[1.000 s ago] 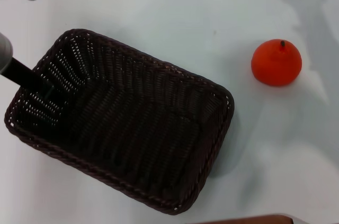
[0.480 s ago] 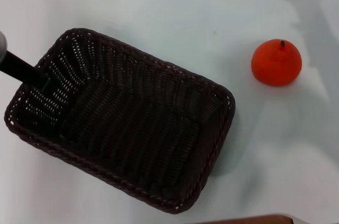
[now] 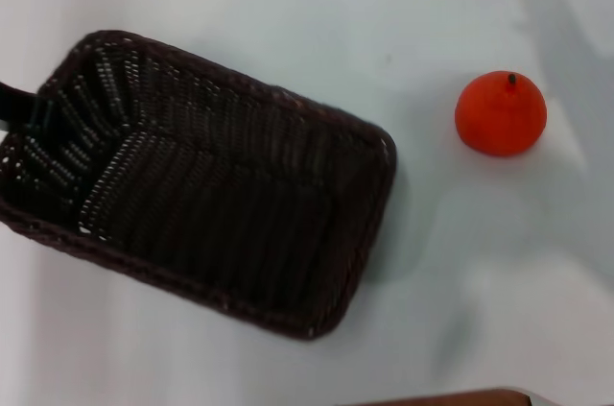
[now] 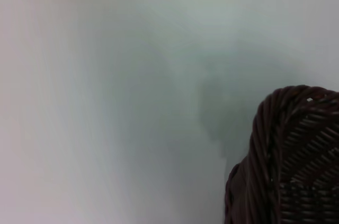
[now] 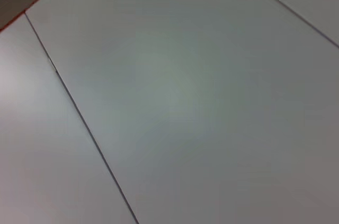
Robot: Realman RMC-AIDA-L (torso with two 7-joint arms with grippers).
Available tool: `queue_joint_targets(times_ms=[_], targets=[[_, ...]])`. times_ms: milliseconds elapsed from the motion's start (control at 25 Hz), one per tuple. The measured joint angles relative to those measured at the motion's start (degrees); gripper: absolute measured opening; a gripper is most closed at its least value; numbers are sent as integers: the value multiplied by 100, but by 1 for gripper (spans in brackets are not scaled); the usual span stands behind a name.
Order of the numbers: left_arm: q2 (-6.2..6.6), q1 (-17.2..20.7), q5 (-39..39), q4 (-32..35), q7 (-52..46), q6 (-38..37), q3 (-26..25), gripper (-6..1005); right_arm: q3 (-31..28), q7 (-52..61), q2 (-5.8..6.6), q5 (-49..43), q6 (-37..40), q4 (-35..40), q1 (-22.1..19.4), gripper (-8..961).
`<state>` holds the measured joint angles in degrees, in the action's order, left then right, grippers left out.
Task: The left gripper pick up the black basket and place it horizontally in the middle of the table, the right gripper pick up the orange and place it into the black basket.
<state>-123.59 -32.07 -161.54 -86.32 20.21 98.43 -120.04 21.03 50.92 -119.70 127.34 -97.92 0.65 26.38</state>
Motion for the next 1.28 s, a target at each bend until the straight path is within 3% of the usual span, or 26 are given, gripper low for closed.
queue_joint_targets(times_ms=[360,800,1280], targets=[[-35,308,569,-20,-460,169,-1043,150,24,3,2,-16,695,353,383,925],[-63,1248,1760,-615,-984,131,-984,146,243,41,7,-17,777,443,573,924],[-77,1570,2212,-517,-1046,-284,-717,213,349,182,-10,-16,718,416,517,925]])
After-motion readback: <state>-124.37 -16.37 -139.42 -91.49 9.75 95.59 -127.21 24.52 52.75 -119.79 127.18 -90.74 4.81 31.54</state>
